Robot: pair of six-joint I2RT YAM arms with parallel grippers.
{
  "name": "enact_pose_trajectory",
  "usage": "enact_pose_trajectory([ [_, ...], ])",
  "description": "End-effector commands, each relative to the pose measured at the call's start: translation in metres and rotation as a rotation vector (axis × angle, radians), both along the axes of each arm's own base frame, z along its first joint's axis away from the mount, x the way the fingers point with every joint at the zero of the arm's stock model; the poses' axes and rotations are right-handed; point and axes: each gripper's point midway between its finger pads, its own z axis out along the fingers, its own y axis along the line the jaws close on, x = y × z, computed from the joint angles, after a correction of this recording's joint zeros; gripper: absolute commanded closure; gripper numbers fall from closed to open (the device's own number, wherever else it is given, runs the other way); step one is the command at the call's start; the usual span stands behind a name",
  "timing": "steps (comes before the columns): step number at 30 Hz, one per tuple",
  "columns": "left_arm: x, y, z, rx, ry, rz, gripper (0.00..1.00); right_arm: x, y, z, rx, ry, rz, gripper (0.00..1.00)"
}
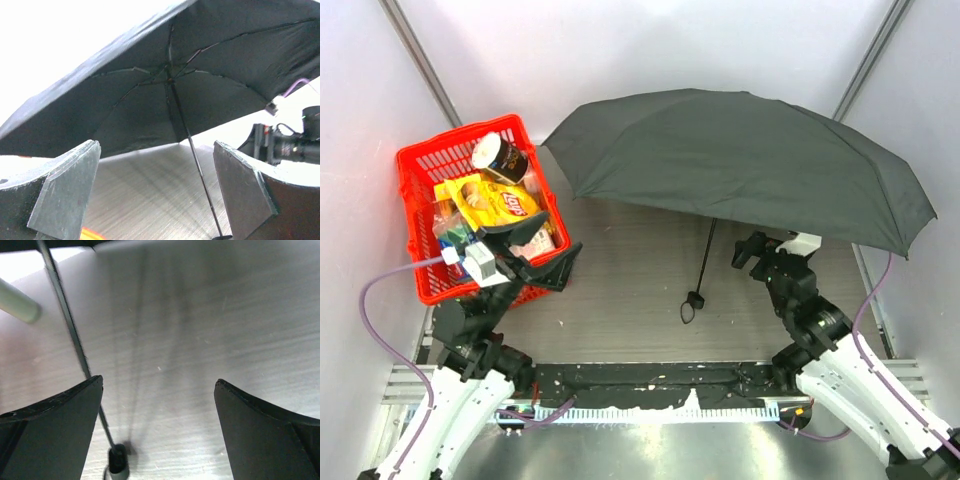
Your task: Put away the umbrella
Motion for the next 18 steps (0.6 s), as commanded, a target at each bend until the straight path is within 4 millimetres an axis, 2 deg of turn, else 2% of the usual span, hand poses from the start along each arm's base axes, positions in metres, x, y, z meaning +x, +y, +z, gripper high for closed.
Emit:
enact_pose_trajectory([
  [1,0.001,-0.014,0.014,0.089,0.028,-0.059,0.00,0.008,-0.007,-0.005,0.007,0.038,-0.093,0.03],
  [4,0.011,-0.013,0.028,0.021,0.066,-0.047,0.00,0.014,-0.013,-0.006,-0.014,0.054,-0.148,0.03],
  [8,0.035,-0.009,0.044,-0.180,0.270,-0.032,0.00,0.021,-0.011,-0.010,0.056,0.066,-0.200,0.02],
  [10,0.052,-0.008,0.041,-0.270,0.409,-0.010,0.00,0.023,-0.001,-0.012,0.111,0.079,-0.175,0.02],
  [12,0.073,0.002,0.019,-0.404,0.664,0.090,0.00,0.021,0.005,-0.011,0.175,0.084,-0.158,0.02],
  [13,0.075,0.003,0.020,-0.392,0.704,0.112,0.00,0.019,0.013,-0.008,0.192,0.087,-0.114,0.02],
  [14,0.076,-0.005,0.021,-0.330,0.688,0.087,0.00,0.016,0.016,-0.001,0.193,0.069,-0.079,0.02],
  [15,0.072,-0.025,0.026,-0.294,0.658,-0.033,0.00,0.015,0.018,0.003,0.191,0.058,-0.054,0.02],
  [18,0.066,-0.065,0.047,-0.298,0.540,-0.303,0.00,0.007,0.015,0.024,0.161,-0.045,0.002,0.02],
])
